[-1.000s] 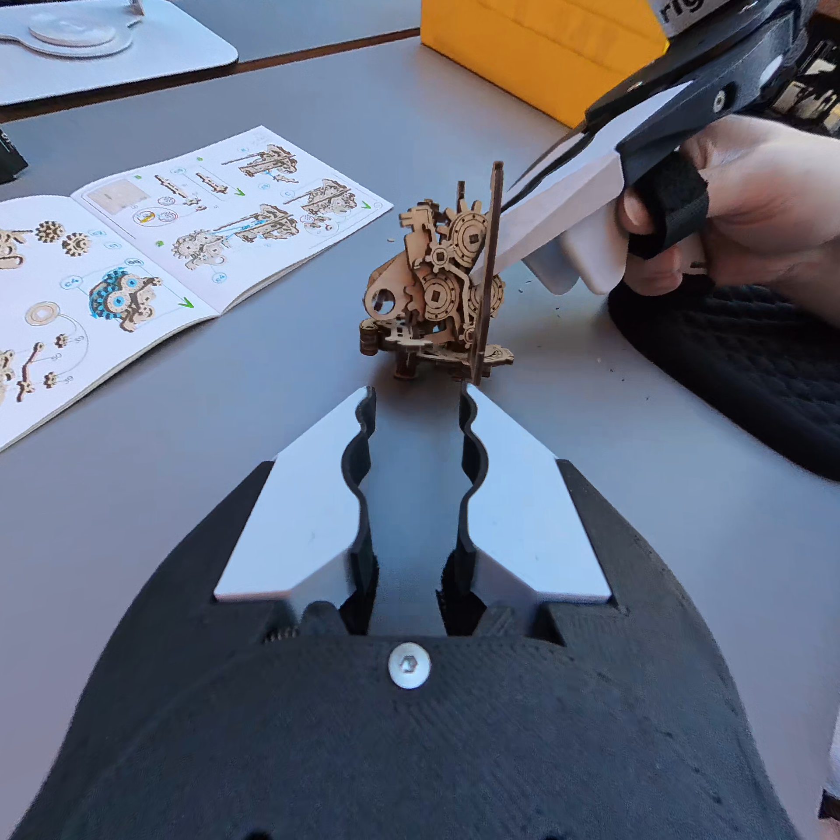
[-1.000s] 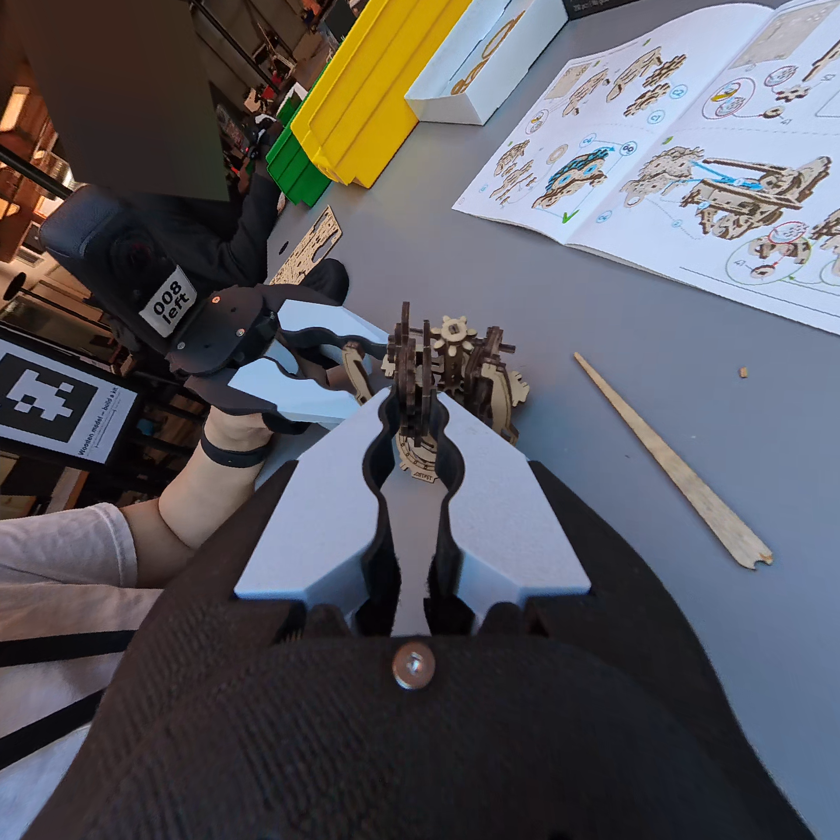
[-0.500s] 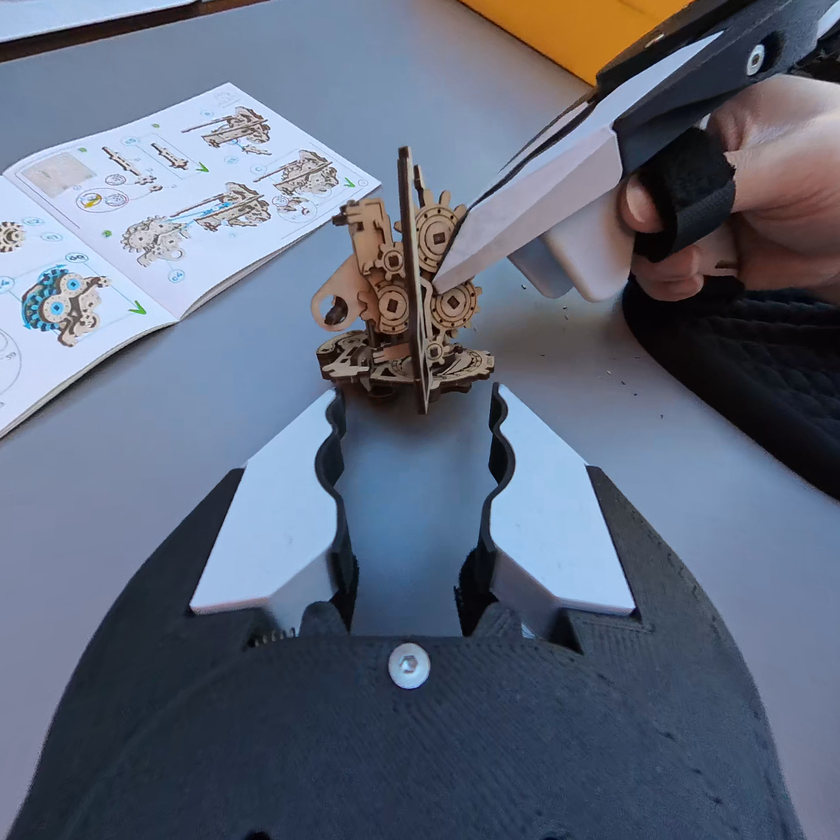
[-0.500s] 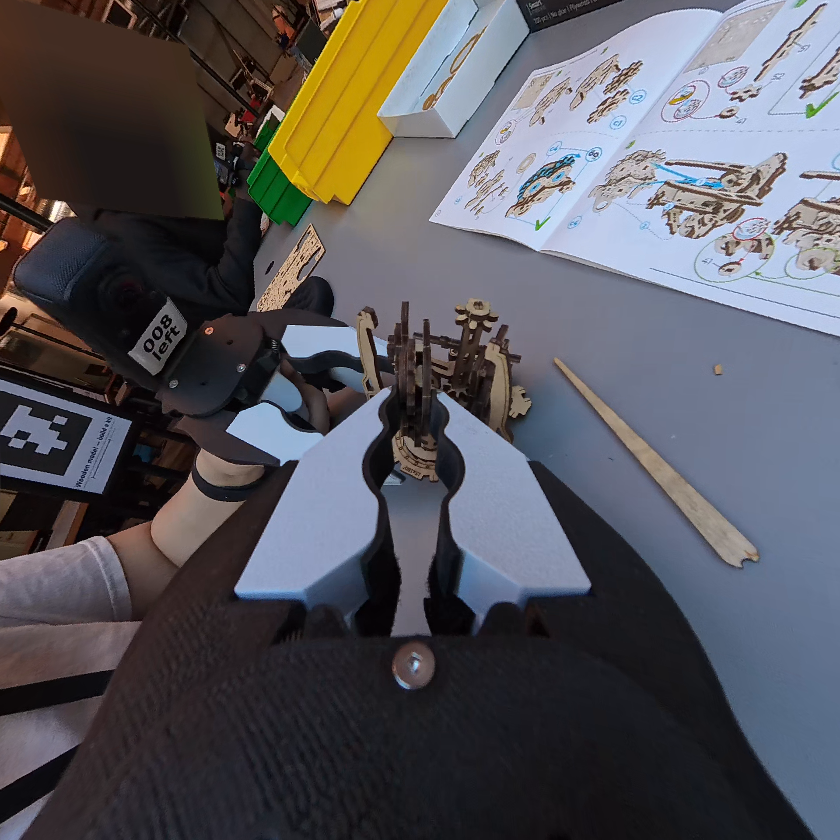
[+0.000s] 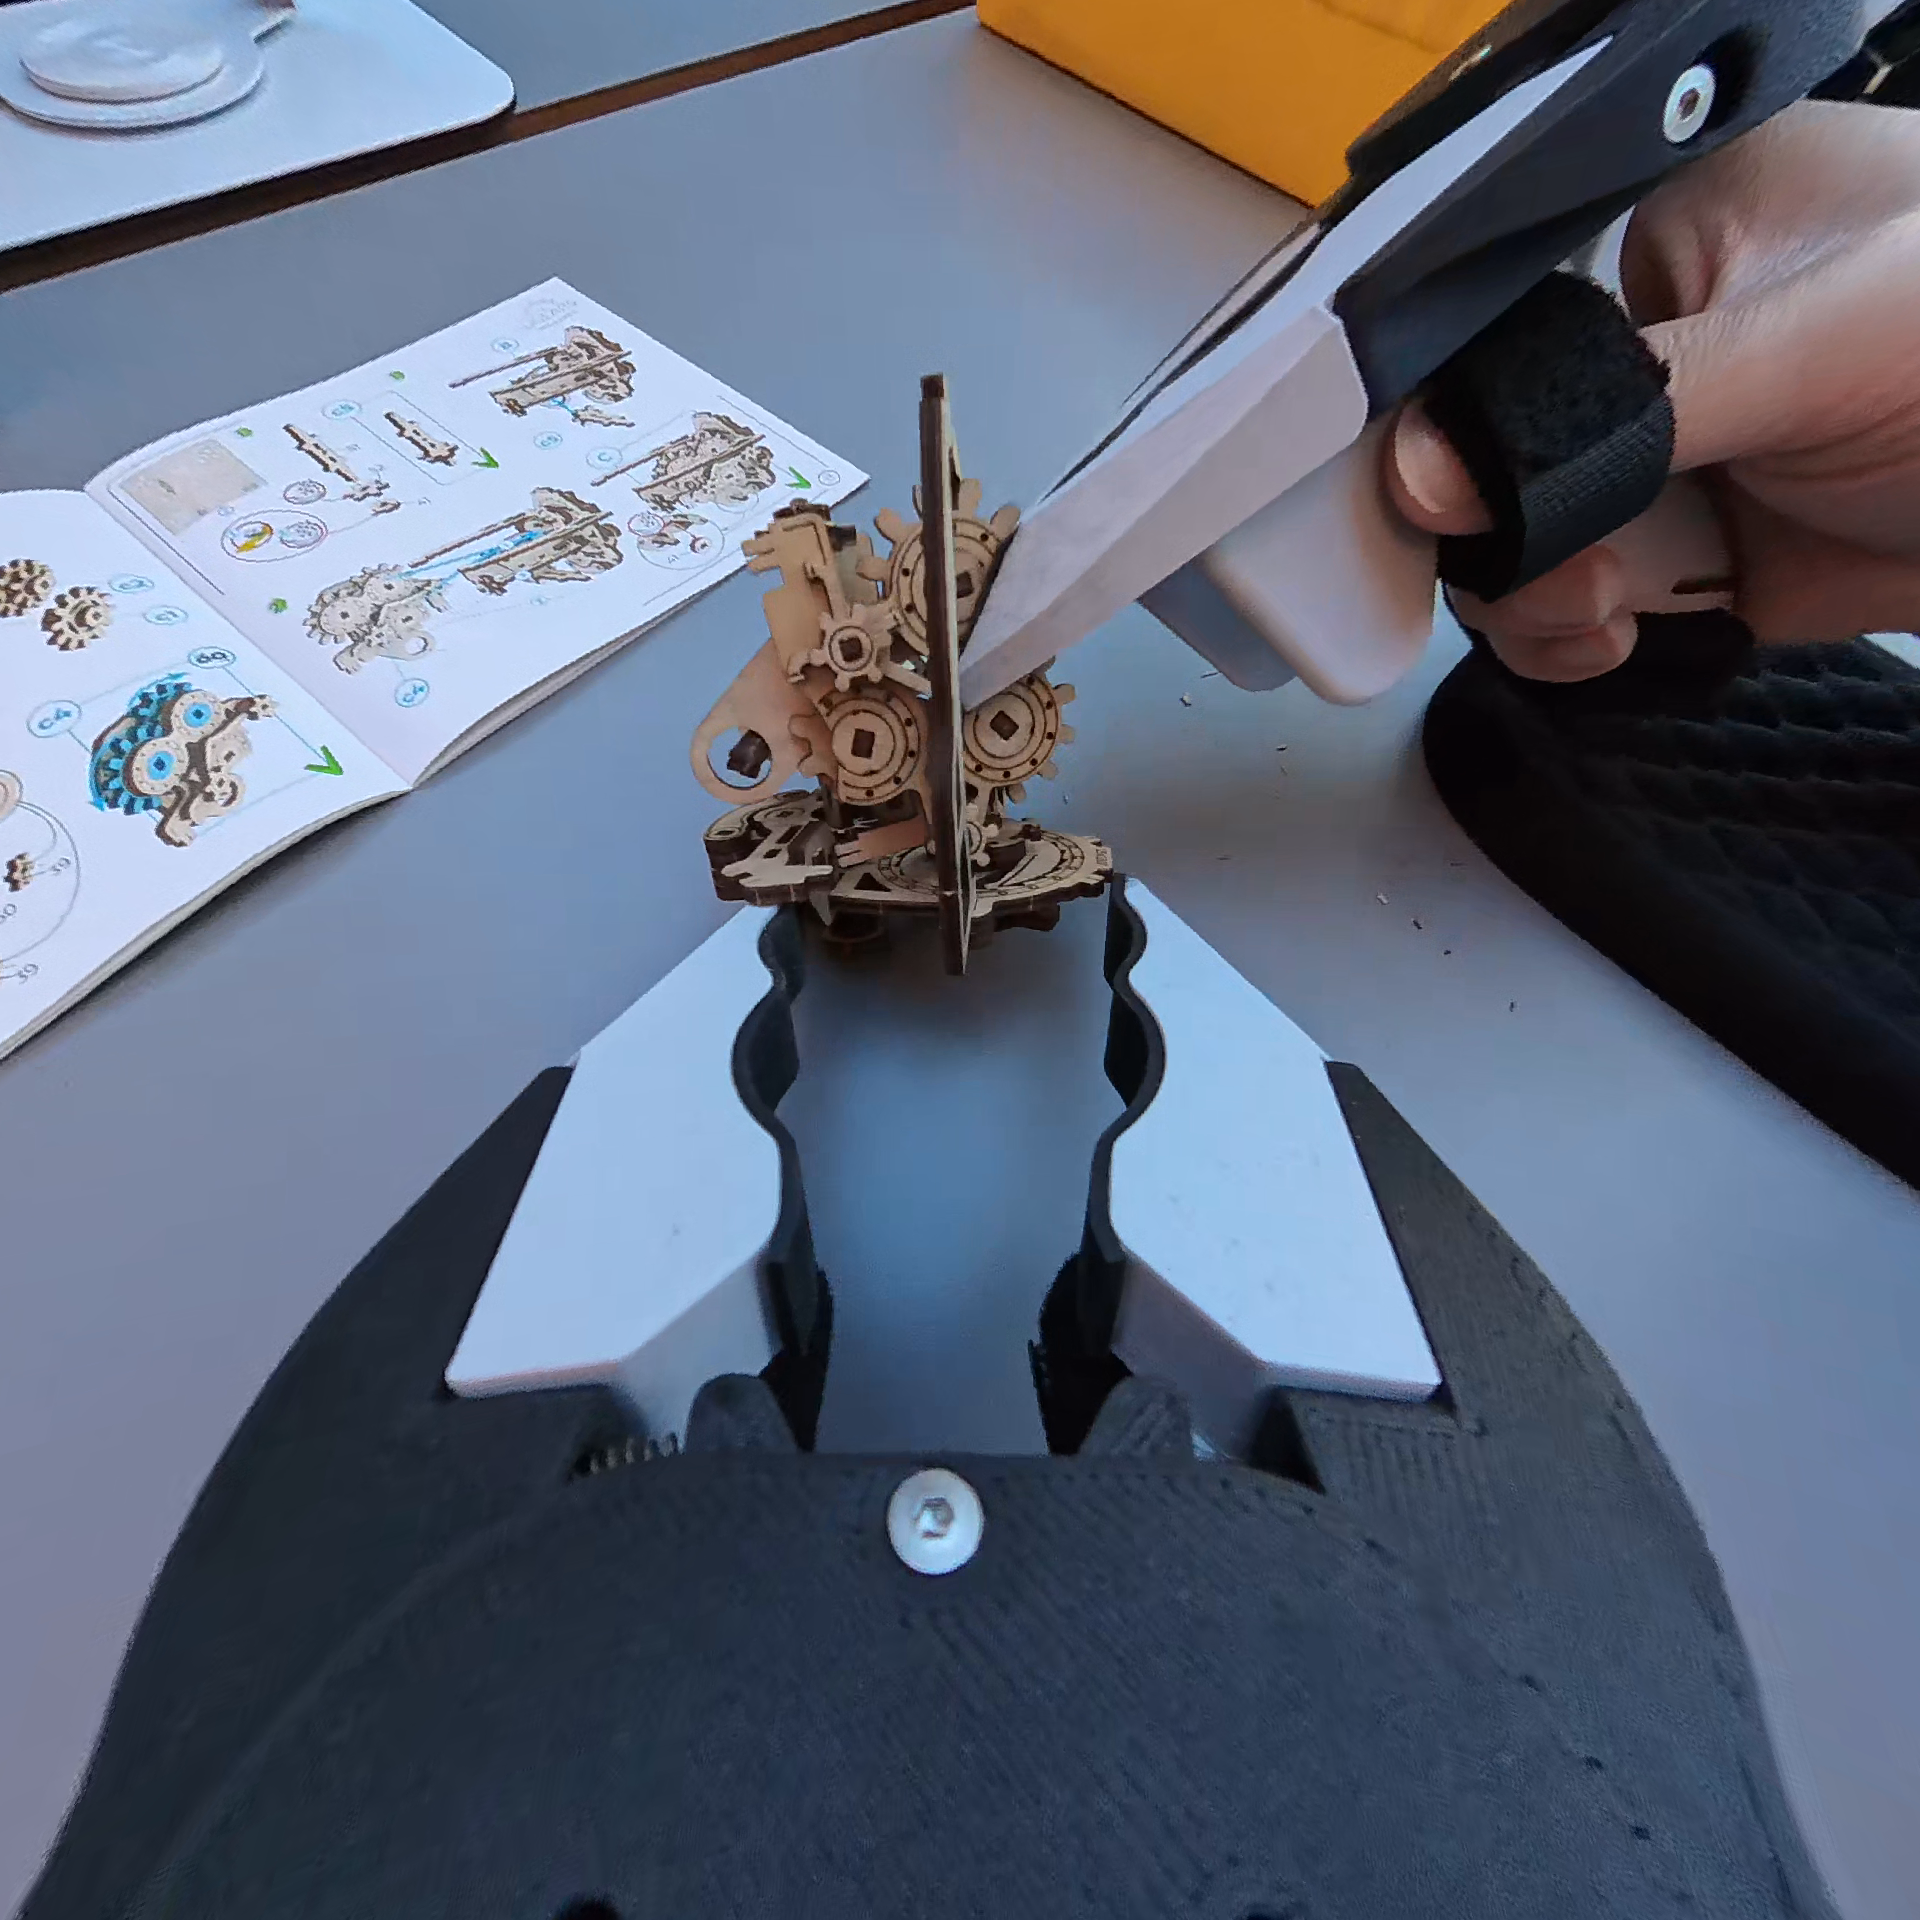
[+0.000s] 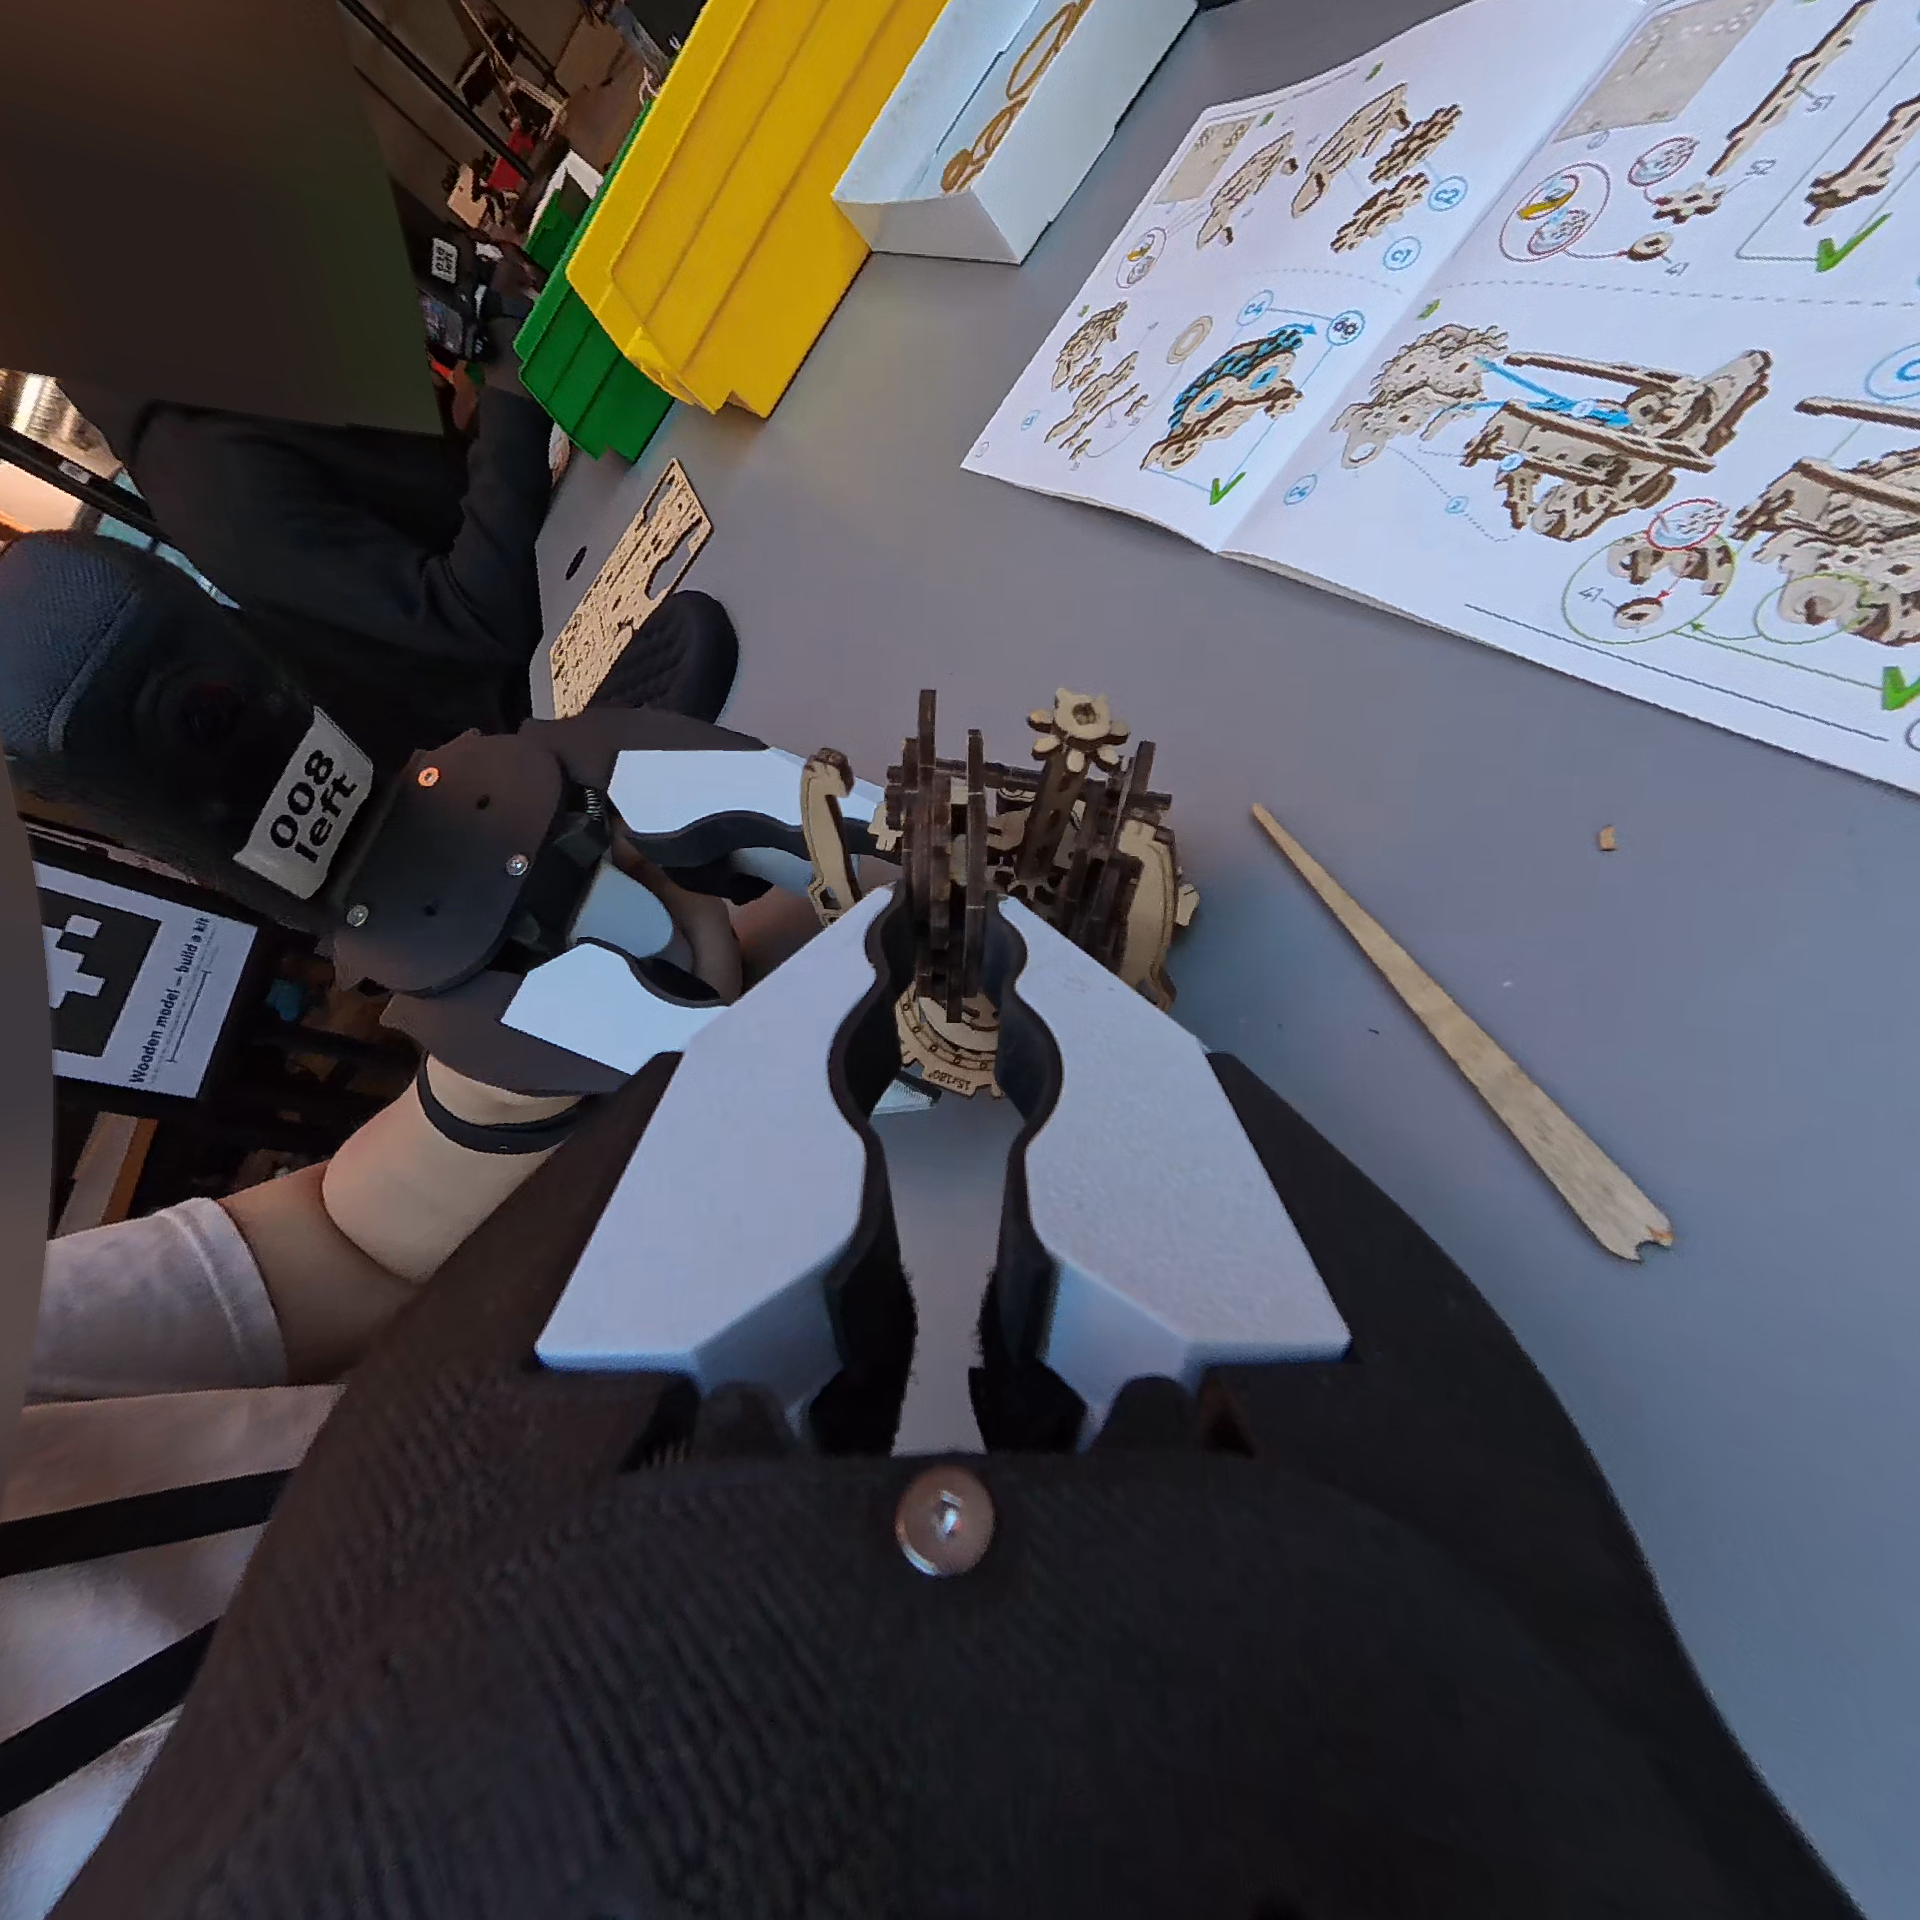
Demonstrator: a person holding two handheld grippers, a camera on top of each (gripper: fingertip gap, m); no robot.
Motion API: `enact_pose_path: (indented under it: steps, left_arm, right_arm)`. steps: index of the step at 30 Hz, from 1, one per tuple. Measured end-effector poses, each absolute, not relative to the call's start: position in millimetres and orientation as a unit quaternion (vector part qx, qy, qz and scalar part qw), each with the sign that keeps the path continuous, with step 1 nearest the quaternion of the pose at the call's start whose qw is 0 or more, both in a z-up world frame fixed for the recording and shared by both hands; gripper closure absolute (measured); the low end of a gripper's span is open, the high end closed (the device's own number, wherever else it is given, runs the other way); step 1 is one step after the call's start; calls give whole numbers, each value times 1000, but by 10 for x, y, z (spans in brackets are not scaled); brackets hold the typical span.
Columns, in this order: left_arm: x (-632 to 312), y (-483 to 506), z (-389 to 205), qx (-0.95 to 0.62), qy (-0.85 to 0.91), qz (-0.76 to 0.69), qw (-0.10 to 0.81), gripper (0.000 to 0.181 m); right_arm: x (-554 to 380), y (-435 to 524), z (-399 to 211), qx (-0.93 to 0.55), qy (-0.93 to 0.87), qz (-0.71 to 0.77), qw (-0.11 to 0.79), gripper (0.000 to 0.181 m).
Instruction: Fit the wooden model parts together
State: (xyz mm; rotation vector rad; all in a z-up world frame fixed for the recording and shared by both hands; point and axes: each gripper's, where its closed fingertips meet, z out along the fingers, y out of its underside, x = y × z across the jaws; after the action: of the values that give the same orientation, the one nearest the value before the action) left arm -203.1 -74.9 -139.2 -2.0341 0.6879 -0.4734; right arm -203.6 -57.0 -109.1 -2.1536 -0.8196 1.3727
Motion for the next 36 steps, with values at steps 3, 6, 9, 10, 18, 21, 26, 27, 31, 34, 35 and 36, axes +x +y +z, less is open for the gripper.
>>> enact_pose_path:
  steps: [3,6,9,10,18,21,26,27,31,34,35,36]
  left_arm:
    - [-2020,-744,-1389,-829,261,-202,451,126]
    - [-2019,-743,-1391,-835,239,-216,446,126]
    - [-2022,-748,-1407,-840,230,-216,442,126]
    - [-2020,-747,-1408,-840,230,-214,442,126]
    - [-2000,-747,-1421,-841,234,-209,440,126]
    - [-1994,-750,-1426,-842,236,-209,438,126]
    - [-1982,-760,-1430,-841,241,-210,437,125]
    - [-1979,-762,-1430,-841,241,-210,437,125]
    - [-1963,-772,-1428,-839,245,-214,436,123]
    - [-1953,-777,-1428,-838,248,-215,435,122]
    - [-1950,-779,-1426,-838,249,-216,435,121]
    - [-1950,-778,-1427,-838,249,-215,435,121]
  right_arm:
    - [-2029,-566,-1083,-783,-299,496,228,172]
    - [-2029,-560,-1089,-782,-289,501,231,171]
    - [-2030,-569,-1101,-781,-289,503,232,171]
    - [-2028,-570,-1101,-781,-290,503,231,171]
    - [-2025,-576,-1102,-776,-316,502,215,171]
    - [-2025,-582,-1106,-773,-327,503,207,171]
    - [-2018,-592,-1106,-770,-343,499,201,171]
    - [-2018,-594,-1107,-770,-343,499,200,171]
    - [-2008,-597,-1109,-769,-342,503,194,171]
    - [-2016,-615,-1121,-767,-346,507,185,171]
    - [-2015,-610,-1119,-767,-346,508,184,171]
    - [-2016,-604,-1118,-768,-342,509,183,171]
